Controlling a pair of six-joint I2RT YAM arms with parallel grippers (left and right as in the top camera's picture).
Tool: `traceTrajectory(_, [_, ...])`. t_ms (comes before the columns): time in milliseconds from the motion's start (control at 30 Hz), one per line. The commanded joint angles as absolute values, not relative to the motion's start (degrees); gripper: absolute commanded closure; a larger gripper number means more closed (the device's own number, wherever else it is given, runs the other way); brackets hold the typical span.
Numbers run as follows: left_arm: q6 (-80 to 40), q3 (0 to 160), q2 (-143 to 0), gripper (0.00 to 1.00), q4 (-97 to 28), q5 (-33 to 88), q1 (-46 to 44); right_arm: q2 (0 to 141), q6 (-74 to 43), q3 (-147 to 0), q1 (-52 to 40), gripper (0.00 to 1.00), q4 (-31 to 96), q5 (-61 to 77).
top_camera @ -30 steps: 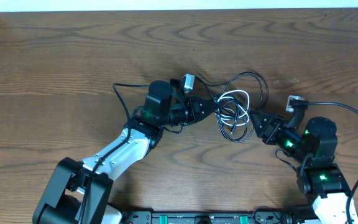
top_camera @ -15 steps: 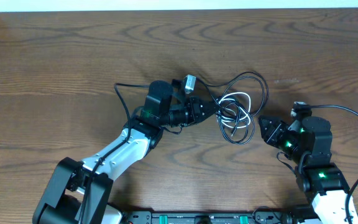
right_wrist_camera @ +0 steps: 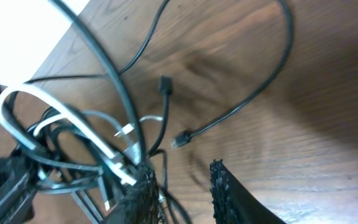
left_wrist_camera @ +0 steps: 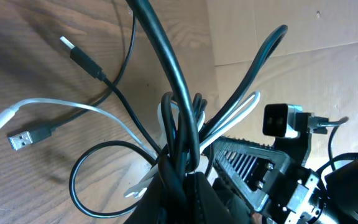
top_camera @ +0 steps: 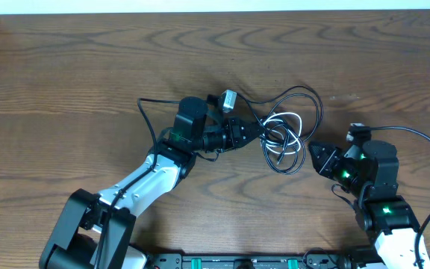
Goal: Untangle cables
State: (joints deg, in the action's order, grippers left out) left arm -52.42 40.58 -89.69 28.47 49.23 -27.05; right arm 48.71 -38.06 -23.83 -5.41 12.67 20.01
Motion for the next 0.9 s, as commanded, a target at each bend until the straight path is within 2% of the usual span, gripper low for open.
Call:
traceTrajectory(0, [-50.6, 41.0, -89.7, 0.92, 28.8, 50.5, -26.8, 48.4, -31.7, -24.6, -5.2, 0.76, 11.1, 25.8])
traceTrajectory(233, [-50.6, 41.0, -89.7, 0.92, 28.8, 50.5, -26.8, 45.3, -29.9, -24.7, -5.2, 0.76, 10.2, 26.7])
traceTrajectory(433, [-50.6, 41.0, -89.7, 0.92, 28.8, 50.5, -26.8, 41.4, -28.9, -25.3, -5.3, 0.70, 9.6, 27.8])
traceTrajectory(700, [-50.6, 41.0, -89.7, 0.92, 28.8, 50.5, -26.8, 40.9, -18.8, -31.1, -5.3, 0.59, 9.7, 32.3])
traceTrajectory(867, [-50.6, 41.0, -89.7, 0.92, 28.8, 50.5, -26.8, 42.8, -17.1, -32.3, -5.3, 0.54, 9.7, 31.9])
